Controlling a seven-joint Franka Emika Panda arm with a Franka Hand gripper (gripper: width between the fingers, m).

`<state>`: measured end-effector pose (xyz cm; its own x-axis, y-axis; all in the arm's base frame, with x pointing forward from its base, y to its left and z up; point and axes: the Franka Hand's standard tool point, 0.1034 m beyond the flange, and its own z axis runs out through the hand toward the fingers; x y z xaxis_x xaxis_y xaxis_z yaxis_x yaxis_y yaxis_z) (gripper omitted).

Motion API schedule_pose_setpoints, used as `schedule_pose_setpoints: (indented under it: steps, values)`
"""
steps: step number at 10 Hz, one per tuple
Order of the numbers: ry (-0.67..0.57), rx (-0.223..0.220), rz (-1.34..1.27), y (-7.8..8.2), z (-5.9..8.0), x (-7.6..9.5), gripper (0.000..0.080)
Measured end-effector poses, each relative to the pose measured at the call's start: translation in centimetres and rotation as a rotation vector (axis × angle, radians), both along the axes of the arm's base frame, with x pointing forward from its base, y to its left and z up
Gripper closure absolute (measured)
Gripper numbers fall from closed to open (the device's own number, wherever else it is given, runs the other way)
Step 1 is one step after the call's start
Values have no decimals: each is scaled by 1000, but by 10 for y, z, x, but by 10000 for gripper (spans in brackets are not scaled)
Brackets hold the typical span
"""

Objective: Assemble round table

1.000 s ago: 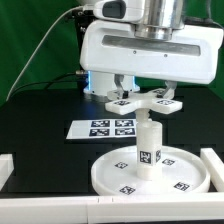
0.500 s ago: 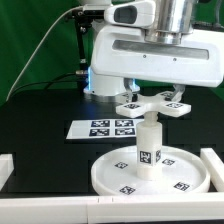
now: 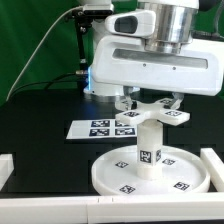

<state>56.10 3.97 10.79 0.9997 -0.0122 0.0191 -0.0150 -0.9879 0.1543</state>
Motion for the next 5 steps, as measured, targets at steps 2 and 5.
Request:
schedule_pose_setpoints:
  steps: [2, 5]
  values:
    - [-15, -2, 2, -1, -5, 3, 351]
    - [-19, -2, 3, -1, -5, 4, 351]
